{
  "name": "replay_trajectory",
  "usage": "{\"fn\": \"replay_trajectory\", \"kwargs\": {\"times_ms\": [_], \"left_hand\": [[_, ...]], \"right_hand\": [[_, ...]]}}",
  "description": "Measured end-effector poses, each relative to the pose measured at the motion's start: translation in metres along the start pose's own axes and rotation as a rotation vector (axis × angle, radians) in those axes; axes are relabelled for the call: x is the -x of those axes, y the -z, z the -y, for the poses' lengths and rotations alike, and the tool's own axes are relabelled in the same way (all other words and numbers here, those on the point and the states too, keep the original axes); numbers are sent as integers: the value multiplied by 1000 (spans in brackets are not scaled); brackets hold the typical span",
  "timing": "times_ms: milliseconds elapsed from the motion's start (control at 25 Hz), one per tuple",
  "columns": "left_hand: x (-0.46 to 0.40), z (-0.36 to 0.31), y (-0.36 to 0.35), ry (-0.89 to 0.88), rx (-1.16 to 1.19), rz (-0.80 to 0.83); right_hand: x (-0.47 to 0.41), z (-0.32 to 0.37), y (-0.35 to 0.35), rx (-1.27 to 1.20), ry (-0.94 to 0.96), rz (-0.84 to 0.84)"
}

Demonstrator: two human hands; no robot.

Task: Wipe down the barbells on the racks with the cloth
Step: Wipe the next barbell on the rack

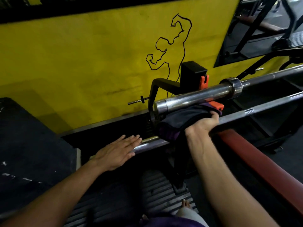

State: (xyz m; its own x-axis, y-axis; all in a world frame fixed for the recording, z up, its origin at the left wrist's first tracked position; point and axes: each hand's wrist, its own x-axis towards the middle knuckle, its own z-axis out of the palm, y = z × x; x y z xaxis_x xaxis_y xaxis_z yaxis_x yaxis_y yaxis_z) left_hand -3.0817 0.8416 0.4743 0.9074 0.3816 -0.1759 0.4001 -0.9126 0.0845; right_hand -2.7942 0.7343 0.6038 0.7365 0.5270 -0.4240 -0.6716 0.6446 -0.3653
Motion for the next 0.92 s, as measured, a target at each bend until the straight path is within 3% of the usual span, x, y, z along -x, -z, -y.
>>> {"fn": "replay_trajectory", "kwargs": {"times_ms": [160, 400, 480, 640, 800, 920], "left_hand": [[-1, 1, 1, -8, 28, 8], [10, -18, 25, 36, 61, -255], [8, -16, 18, 13, 26, -247], [3, -4, 6, -8, 8, -30], [2, -6, 11, 9, 49, -6], [4, -9, 17, -30, 36, -104]], "right_hand": [[-11, -24, 2, -33, 43, 4], [39, -79, 0, 186, -282, 40], [36, -65, -2, 214, -258, 7], [31, -23, -10, 323, -77, -20], [30, -9, -16, 284, 64, -54], [49, -37, -21, 109, -118, 11]]}}
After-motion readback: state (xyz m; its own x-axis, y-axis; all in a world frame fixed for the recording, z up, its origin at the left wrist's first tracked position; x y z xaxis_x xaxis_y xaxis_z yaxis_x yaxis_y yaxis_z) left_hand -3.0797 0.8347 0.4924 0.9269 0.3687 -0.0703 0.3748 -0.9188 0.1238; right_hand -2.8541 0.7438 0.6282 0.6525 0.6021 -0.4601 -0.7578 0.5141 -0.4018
